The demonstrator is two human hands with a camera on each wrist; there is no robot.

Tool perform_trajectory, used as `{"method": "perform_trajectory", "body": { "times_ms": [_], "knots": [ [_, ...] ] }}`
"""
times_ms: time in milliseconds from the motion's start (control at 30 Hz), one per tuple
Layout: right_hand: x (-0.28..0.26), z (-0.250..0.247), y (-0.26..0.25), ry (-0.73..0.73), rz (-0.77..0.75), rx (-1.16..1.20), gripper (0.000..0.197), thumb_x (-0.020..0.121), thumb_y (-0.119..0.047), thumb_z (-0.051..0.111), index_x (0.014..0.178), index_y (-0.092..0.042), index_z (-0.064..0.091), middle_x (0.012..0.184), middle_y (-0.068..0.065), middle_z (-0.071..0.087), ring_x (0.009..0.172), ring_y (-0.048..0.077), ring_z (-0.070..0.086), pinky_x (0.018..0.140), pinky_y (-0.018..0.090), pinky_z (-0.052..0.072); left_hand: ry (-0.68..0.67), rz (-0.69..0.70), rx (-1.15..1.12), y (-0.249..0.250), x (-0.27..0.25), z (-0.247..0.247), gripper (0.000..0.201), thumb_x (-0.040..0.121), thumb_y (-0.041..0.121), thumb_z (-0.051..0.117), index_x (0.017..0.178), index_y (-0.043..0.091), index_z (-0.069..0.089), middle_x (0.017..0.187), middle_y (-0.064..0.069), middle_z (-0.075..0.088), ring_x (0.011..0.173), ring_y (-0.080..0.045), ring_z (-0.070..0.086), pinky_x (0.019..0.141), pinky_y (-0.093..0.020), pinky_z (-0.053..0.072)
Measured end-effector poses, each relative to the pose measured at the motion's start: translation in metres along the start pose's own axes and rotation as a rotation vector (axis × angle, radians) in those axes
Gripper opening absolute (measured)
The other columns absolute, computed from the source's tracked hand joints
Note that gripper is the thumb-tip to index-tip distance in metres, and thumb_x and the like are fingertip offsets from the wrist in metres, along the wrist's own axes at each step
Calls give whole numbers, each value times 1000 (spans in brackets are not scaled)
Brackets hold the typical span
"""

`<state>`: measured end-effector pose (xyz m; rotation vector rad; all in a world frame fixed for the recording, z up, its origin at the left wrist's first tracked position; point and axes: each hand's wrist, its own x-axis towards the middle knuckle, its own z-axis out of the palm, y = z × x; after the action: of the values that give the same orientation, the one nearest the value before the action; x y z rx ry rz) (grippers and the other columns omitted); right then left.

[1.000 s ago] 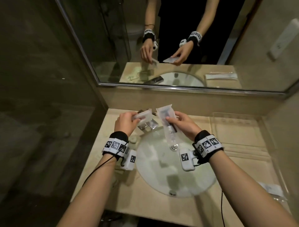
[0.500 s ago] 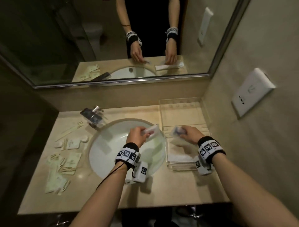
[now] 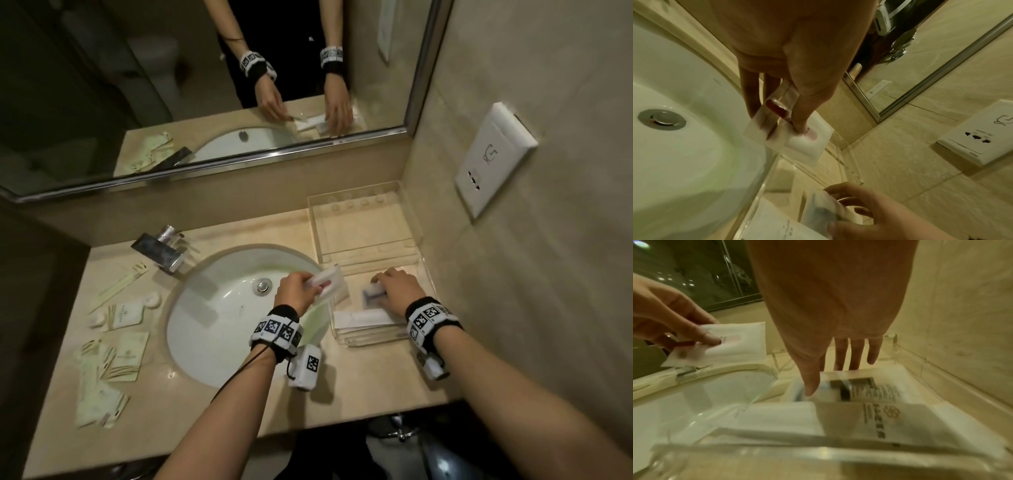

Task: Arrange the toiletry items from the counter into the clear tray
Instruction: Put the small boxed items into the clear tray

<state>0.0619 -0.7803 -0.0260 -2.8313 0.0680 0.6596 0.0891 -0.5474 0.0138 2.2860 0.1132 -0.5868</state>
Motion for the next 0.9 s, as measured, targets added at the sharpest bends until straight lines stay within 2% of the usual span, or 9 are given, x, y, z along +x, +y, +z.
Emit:
{"method": "perform_trajectory", "body": {
  "times_ms": [133,267,367,433,500,567,667,800,900],
  "knots": [
    [-6,13,6,55,25,50,56,89,-31,58,143,-24,46,143,8,46,129,28,45,110,39,34,-9,15,14,2,5,7,12,78,20,65,86,23,74,74,-2,73,70,-25,70,70,-46,60],
    [-11,24,11,62,86,104,56,94,-27,49,148,-27,37,155,8,32,142,24,31,116,45,26,-11,27,11,8,6,14,14,80,19,67,93,19,73,79,-2,74,72,-25,70,72,-45,60],
    [-16,29,19,35,90,102,54,100,-25,43,152,-27,29,161,5,19,148,21,20,118,49,22,-25,29,2,10,9,19,24,80,19,68,103,14,72,89,-6,74,76,-24,70,77,-45,59],
    [-19,30,24,38,94,97,54,101,-26,40,153,-28,25,163,4,12,149,22,15,119,51,19,-34,32,9,9,11,21,28,81,18,68,108,13,70,96,-8,75,82,-24,70,80,-44,59],
    [-20,30,23,84,85,109,55,101,-27,40,154,-29,22,164,2,9,150,25,11,120,52,15,-35,46,19,8,11,22,28,82,17,68,110,13,70,96,-6,75,83,-23,70,80,-44,58],
    [-20,28,15,100,46,117,54,102,-31,37,154,-33,21,165,1,7,151,28,9,119,54,11,-30,57,20,9,12,22,24,82,17,67,105,15,71,91,-5,74,81,-22,69,79,-43,58],
    [-22,31,1,54,13,96,52,102,-45,30,153,-38,20,165,2,5,150,33,9,118,59,11,-36,74,36,9,12,23,16,81,19,68,97,18,72,83,-3,72,78,-22,69,77,-42,58],
    [-28,42,-3,-26,46,48,53,101,-53,23,152,-40,17,165,4,3,150,34,3,117,63,13,-40,87,55,4,15,25,25,81,23,70,105,15,71,91,-6,74,79,-22,69,80,-43,58],
    [-32,45,-1,-43,68,63,54,100,-55,20,153,-41,16,165,4,1,151,31,-1,117,61,14,-40,107,52,4,16,27,21,81,22,69,101,16,72,88,-6,74,79,-23,69,79,-42,58]
  ]
}}
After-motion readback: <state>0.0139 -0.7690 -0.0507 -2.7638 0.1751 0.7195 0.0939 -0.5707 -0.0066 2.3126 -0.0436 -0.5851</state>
